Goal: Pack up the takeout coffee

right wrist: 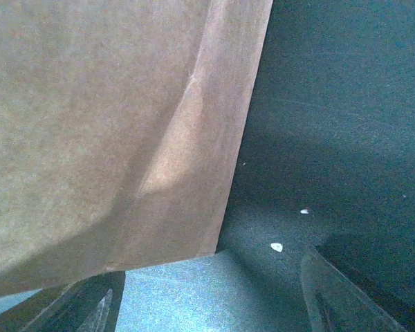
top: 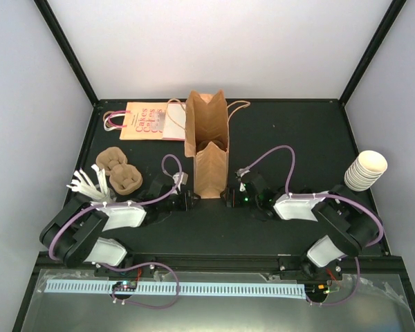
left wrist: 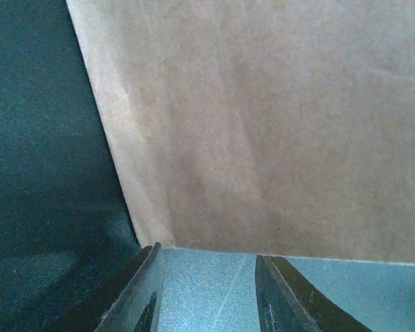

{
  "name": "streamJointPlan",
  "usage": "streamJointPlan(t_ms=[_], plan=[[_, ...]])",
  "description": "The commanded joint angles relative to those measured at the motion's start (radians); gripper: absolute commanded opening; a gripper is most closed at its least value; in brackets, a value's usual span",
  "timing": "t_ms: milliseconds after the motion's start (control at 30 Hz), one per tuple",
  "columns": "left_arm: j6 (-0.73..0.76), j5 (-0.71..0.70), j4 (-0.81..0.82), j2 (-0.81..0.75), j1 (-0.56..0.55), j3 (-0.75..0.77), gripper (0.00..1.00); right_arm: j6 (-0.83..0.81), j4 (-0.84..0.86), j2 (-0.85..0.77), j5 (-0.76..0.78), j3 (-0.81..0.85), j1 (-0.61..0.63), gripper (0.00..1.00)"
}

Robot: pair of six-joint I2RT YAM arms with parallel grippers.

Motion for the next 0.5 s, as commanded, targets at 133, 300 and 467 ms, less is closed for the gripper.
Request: streamJointPlan(t_ms=[133, 300, 467], plan=[[0.043, 0.032, -0.019, -0.061, 0.012, 0.012, 0.42, -0.038, -0.016, -0.087, -0.001, -0.021, -0.006, 0.78], [0.035, 0.039, -0.1, -0.197, 0.01, -0.026, 0.46, -0.056, -0.08, -0.189, -0.005, -0.053, -0.006, 0.83], [0.03, 0.041, -0.237, -0.35, 0.008, -0.052, 0.49, -0.06, -0.161, -0.304, -0.003, -0.1, -0.005, 0.88]])
